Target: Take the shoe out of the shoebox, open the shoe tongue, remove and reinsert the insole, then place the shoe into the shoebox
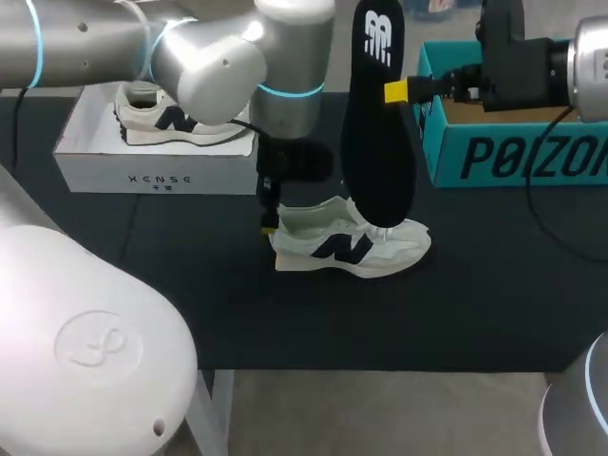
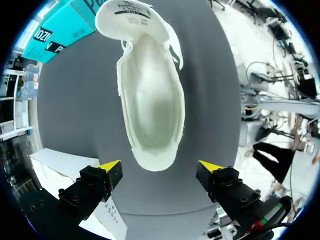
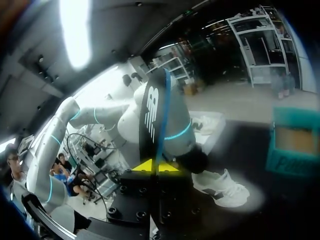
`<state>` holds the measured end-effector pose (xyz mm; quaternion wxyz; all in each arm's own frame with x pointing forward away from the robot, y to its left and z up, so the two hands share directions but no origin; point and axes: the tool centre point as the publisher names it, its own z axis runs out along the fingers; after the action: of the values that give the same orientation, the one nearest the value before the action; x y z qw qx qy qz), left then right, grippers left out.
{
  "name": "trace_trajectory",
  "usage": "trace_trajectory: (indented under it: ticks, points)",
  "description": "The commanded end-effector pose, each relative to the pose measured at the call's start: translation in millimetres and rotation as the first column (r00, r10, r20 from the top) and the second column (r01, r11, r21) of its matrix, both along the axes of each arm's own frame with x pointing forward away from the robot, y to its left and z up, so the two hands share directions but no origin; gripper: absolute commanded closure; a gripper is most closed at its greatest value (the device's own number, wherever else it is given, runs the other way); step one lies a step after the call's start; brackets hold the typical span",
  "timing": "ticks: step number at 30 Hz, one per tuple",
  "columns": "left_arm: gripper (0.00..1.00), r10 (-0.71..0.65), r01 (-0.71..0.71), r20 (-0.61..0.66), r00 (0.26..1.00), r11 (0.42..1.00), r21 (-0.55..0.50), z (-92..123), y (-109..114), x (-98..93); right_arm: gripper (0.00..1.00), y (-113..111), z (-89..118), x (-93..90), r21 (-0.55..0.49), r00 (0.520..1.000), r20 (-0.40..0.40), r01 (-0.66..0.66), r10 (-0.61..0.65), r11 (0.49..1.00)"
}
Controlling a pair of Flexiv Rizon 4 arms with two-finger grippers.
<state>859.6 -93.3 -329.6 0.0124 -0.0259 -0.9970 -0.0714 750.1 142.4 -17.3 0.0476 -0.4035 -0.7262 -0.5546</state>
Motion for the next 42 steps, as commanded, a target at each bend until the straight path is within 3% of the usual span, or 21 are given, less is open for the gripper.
trace_trajectory:
  ticks: [1,13,35,40,42]
  points:
    - [0.00,0.008,-0.008,0.004,1.000,0.999,0.034,2,1,-1.2,1.00,7,-1,1.7,-0.003,1.000,-0.001,0.011,-0.011,1.000]
    - [0.00,-0.023,0.027,0.047,0.999,0.996,-0.081,9,0,-0.7,1.00,-7,5,-4.4,0.007,0.998,0.007,0.059,-0.059,0.998]
    - [0.00,-0.047,0.054,0.067,0.997,0.994,-0.094,19,-5,-0.8,1.00,-11,5,-11.0,0.015,0.997,0.010,0.082,-0.082,0.997]
    - [0.00,-0.045,0.051,0.056,0.997,0.994,-0.098,17,-5,1.5,1.00,-13,7,-12.2,0.032,0.999,0.039,-0.009,0.007,0.999]
    - [0.00,-0.046,0.051,0.052,0.998,0.993,-0.103,17,-6,2.2,1.00,-13,7,-12.0,-0.031,0.997,0.036,-0.061,0.062,0.998]
